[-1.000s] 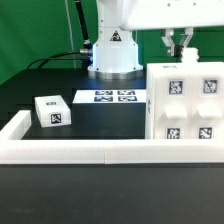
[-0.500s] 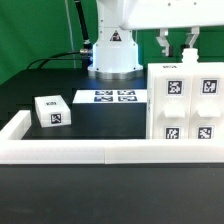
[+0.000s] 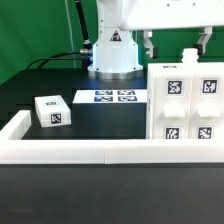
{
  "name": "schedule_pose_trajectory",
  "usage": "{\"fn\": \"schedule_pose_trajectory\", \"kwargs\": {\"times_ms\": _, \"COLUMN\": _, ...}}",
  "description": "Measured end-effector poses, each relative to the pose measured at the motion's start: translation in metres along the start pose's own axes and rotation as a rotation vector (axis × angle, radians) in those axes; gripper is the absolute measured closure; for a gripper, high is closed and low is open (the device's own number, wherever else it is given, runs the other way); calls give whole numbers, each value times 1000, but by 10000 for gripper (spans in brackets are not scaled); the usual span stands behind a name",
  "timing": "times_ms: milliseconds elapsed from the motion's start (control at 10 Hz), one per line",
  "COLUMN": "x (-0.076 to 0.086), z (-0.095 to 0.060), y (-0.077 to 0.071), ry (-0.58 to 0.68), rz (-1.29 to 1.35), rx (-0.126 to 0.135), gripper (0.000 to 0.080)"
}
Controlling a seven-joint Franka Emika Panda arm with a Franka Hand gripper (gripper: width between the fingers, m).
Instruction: Assemble cabinet
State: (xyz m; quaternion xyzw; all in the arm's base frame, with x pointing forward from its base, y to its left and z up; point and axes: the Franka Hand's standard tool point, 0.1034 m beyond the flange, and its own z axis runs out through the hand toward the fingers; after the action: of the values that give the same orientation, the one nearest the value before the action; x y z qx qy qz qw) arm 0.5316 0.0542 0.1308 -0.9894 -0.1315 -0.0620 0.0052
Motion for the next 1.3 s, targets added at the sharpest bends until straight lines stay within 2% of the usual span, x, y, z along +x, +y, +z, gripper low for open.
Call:
{"fn": "schedule_pose_trajectory", "kwargs": {"times_ms": 100, "x": -22, "z": 5, "y": 19, "ry": -15, "rz": -3, "rx": -4, "gripper": 17}}
{"fn": "schedule_pose_trajectory", "kwargs": {"times_ms": 300, "x": -47, "z": 11, "y": 55, "ry": -34, "rz": -41, "rx": -12, "gripper": 5}}
{"fn": "schedule_pose_trajectory", "kwargs": {"times_ms": 500, "x": -68, "z": 18, "y": 98, "ry": -57, "rz": -81, "rx": -19, "gripper": 2}}
{"fn": "schedule_pose_trajectory", "kwargs": {"times_ms": 600, "x": -71, "z": 20, "y": 103, "ry": -61, "rz": -72, "rx": -19, "gripper": 2}}
{"fn": "schedule_pose_trajectory", "kwargs": {"times_ms": 700, "x": -69, "z": 20, "y": 99, "ry": -59, "rz": -82, "rx": -18, "gripper": 2}}
{"fn": "schedule_pose_trajectory", "kwargs": {"times_ms": 1000, "x": -69, "z": 20, "y": 99, "ry": -60, "rz": -83, "rx": -17, "gripper": 2}}
{"fn": "schedule_pose_trajectory", "kwargs": {"times_ms": 1100, "x": -74, "z": 22, "y": 105, "ry": -66, "rz": -125, "rx": -9, "gripper": 2}}
{"fn": "schedule_pose_trajectory", "kwargs": {"times_ms": 1200, "x": -90, "z": 31, "y": 131, "ry": -80, "rz": -153, "rx": 2, "gripper": 2}}
{"fn": "schedule_pose_trajectory", "kwargs": {"times_ms": 1300, "x": -105, "z": 39, "y": 153, "ry": -100, "rz": -148, "rx": 2, "gripper": 2}}
